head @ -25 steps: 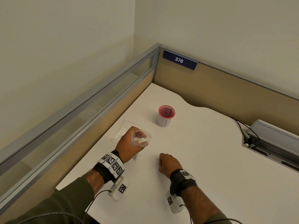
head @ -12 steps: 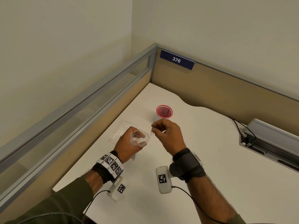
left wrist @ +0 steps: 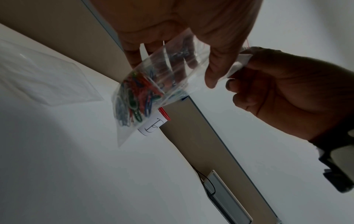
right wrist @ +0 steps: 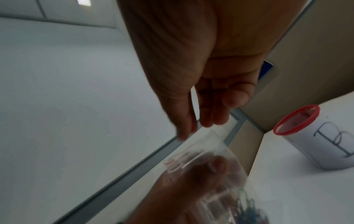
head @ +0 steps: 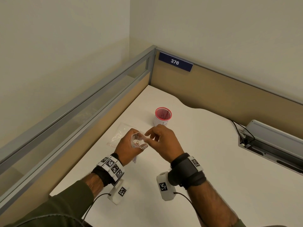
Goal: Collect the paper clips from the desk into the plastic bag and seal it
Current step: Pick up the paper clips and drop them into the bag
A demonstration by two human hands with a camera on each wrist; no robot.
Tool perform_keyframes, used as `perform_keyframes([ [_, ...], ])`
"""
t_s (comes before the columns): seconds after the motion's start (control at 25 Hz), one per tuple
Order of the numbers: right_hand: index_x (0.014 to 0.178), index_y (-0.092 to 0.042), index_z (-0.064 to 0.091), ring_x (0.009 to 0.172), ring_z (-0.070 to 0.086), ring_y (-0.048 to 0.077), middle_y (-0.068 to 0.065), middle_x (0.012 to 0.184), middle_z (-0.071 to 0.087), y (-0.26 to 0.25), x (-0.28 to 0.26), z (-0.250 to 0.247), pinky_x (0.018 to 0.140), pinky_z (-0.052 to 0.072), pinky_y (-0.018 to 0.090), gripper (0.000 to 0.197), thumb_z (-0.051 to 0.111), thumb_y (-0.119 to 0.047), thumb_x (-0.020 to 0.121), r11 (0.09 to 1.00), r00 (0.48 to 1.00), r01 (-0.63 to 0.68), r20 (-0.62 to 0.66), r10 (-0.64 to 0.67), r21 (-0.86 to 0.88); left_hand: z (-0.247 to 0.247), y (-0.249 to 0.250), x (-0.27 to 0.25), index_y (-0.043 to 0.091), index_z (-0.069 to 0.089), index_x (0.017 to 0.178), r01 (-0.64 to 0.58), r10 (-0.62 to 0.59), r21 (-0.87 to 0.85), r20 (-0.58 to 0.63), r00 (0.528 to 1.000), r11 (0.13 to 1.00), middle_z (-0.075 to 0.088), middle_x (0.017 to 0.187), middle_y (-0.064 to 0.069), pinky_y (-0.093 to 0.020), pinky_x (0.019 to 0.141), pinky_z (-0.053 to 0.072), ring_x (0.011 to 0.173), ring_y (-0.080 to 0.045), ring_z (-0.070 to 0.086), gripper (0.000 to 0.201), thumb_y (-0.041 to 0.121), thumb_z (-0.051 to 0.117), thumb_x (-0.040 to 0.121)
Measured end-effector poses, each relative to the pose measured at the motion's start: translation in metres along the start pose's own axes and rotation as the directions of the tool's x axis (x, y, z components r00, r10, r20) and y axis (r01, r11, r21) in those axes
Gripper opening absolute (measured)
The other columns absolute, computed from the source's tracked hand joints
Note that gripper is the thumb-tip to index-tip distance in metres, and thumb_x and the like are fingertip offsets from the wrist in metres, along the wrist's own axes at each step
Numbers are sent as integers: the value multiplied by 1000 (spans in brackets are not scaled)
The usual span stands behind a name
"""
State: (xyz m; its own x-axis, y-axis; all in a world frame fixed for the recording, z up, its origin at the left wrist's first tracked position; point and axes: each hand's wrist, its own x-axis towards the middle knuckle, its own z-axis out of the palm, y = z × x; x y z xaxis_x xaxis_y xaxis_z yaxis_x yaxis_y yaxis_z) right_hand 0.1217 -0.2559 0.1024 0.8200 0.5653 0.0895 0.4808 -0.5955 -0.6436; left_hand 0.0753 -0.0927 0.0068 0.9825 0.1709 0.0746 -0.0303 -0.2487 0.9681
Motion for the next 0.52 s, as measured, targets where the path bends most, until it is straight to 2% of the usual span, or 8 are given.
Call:
perform_keyframes([
  [0.08, 106, -30, 65, 75, 52, 11, -7, 85, 56, 0, -7, -1, 68, 50, 29, 29, 71, -43, 80, 991, 990, 48, 141, -30, -125, 1, 2, 0, 21, 56, 107, -4, 4, 5, -4, 1000, 1000, 66, 104, -2, -31, 89, 54, 105, -19, 65, 40, 29, 82, 77],
  [0.16, 111, -32, 63, 75, 50, 11, -7, 88, 57, -3, -15, 0, 69, 49, 30, 33, 70, -43, 81, 970, 973, 104, 225, -52, -222, 2, 4, 2, 17, 55, 109, 7, -7, 41, -6, 1000, 999, 66, 106, -4, -35, 92, 56, 106, -22, 65, 41, 20, 83, 79],
  [0.24, 112, -31, 63, 77, 49, 10, -5, 93, 62, -5, -19, 3, 70, 47, 29, 27, 65, -37, 86, 964, 973, 131, 215, -81, -231, 2, 8, 2, 16, 56, 108, 18, -18, 46, 2, 1000, 999, 67, 105, -4, -40, 94, 57, 106, -23, 65, 45, 23, 84, 73],
  [0.36, 105, -29, 68, 83, 57, 14, -4, 95, 67, -5, -19, 5, 75, 52, 35, 18, 57, -28, 91, 974, 983, 130, 153, -102, -185, 2, 15, -3, 20, 56, 104, -6, 6, 26, 4, 1000, 1000, 67, 102, -2, -38, 91, 57, 103, -22, 66, 52, 46, 75, 63],
  [0.44, 99, -24, 69, 82, 58, 16, -2, 91, 67, -6, -18, 4, 76, 52, 38, 16, 55, -24, 91, 979, 984, 135, 135, -115, -151, 2, 18, -6, 27, 53, 104, -19, 19, -14, -6, 1000, 1000, 67, 102, -1, -38, 91, 56, 103, -20, 67, 52, 48, 74, 62],
  [0.52, 95, -21, 68, 78, 58, 15, -2, 86, 67, -9, -18, -2, 74, 53, 36, 13, 56, -21, 89, 986, 987, 140, 88, -132, -92, -1, 20, -9, 33, 50, 112, -5, 2, -91, -31, 1000, 996, 68, 105, -2, -36, 92, 56, 105, -19, 68, 63, 47, 80, 60],
])
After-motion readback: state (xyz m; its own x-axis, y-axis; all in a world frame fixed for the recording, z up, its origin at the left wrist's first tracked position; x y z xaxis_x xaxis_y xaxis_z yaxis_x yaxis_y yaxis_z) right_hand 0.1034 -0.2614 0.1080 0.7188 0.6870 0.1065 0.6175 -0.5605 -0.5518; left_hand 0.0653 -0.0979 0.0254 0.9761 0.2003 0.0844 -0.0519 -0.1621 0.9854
